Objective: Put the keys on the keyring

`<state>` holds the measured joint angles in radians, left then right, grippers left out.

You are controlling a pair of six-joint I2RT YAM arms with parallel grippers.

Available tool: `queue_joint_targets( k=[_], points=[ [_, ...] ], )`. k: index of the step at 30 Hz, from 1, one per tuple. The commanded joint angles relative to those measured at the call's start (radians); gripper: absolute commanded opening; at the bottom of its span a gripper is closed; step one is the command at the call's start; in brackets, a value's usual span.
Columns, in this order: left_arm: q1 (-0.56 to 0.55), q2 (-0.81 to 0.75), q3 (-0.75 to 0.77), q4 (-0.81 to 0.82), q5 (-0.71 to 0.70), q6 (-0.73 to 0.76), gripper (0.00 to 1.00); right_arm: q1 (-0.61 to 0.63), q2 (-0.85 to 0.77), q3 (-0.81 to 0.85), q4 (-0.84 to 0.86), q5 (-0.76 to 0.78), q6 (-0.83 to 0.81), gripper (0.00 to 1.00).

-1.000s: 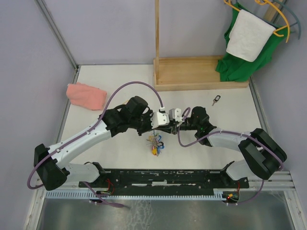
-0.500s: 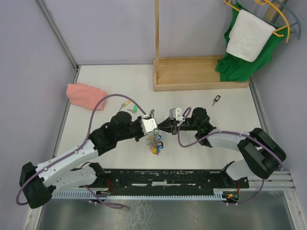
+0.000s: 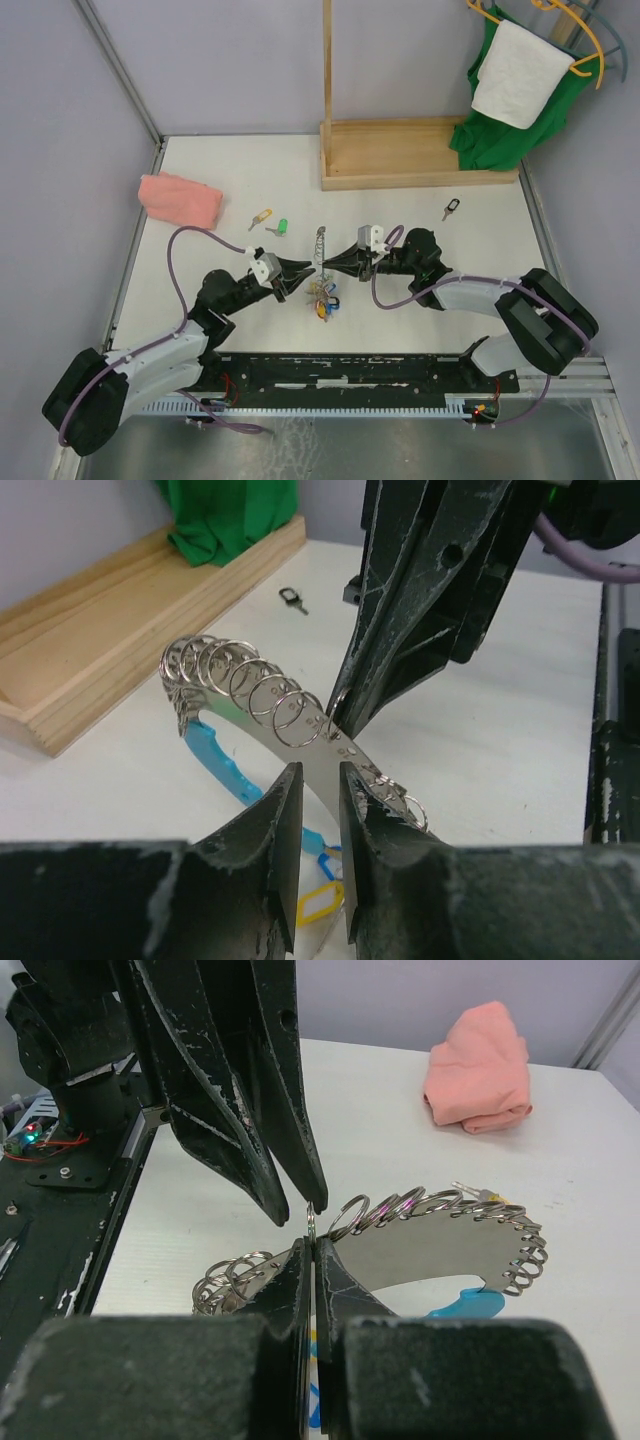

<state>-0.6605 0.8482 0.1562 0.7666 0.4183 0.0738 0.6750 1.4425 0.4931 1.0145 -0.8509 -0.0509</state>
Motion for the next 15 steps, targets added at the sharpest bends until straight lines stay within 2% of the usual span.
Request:
queue_joint_targets(
  k=[1,7,15],
  points=[
    [0.042,0.069,-0.007,0.359,0.169,-0.129,0.28,0.0,-0.062,0.005,0.062,0.009,-0.015,0.01],
    [0.071,0.145,-0.008,0.445,0.223,-0.161,0.27,0.0,-0.068,0.002,0.068,0.004,-0.014,0.01],
    [0.082,0.21,0.01,0.474,0.252,-0.171,0.23,0.0,-0.073,0.002,0.074,0.001,-0.012,0.01]
  ],
)
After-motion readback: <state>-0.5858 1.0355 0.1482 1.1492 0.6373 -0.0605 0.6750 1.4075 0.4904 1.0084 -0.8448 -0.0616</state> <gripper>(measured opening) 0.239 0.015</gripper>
